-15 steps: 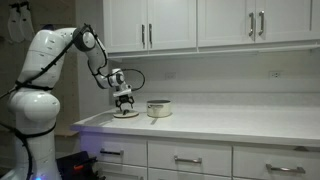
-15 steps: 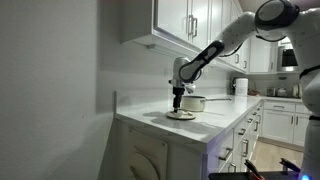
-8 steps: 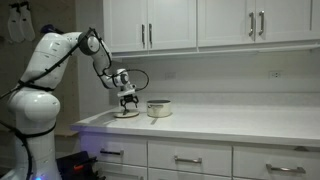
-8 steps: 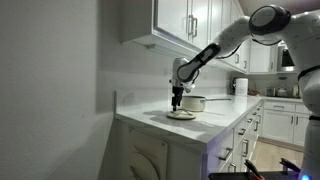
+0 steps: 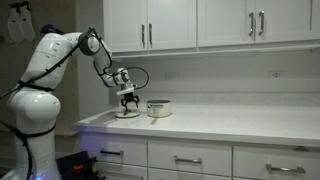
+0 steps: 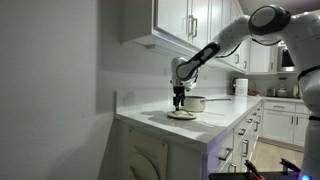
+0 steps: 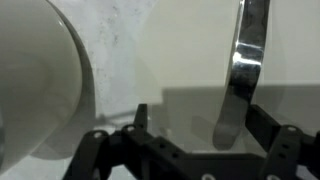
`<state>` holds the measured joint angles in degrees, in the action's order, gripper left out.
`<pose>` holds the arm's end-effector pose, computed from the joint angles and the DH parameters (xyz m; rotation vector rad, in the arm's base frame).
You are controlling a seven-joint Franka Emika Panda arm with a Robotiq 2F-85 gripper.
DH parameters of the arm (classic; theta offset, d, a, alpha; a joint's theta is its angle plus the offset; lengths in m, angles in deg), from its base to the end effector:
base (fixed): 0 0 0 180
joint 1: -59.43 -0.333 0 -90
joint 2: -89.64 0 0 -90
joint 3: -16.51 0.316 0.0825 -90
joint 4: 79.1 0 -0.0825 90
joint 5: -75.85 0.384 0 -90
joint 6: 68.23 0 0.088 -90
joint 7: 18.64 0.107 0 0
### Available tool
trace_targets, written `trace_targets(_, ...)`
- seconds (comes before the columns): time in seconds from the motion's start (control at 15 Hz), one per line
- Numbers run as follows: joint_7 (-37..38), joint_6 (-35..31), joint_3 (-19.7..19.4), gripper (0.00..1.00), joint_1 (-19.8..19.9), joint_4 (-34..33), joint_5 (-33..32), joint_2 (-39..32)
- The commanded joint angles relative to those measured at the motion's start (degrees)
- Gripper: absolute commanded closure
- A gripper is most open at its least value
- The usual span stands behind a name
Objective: Take the lid and put it on the pot
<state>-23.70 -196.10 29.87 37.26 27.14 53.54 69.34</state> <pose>0.5300 0.3526 0.3400 2.6163 1.3088 0.1448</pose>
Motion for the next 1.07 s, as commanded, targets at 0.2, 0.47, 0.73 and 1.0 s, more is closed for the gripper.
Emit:
trace_targets(0.2, 0.5, 7.7, 0.7, 0.13, 0.3, -1.3, 2.9, 0.3)
trace_targets(0.47, 0.0, 8.5, 0.8, 0.49, 0.7, -1.2, 5.3, 0.6)
trace_targets(0.73, 0.1, 8.8, 1.1, 0.80, 0.8, -1.1, 7.3, 0.9)
trace_targets(1.0, 0.1, 8.7, 1.2, 0.94, 0.8, -0.8, 8.0, 1.2)
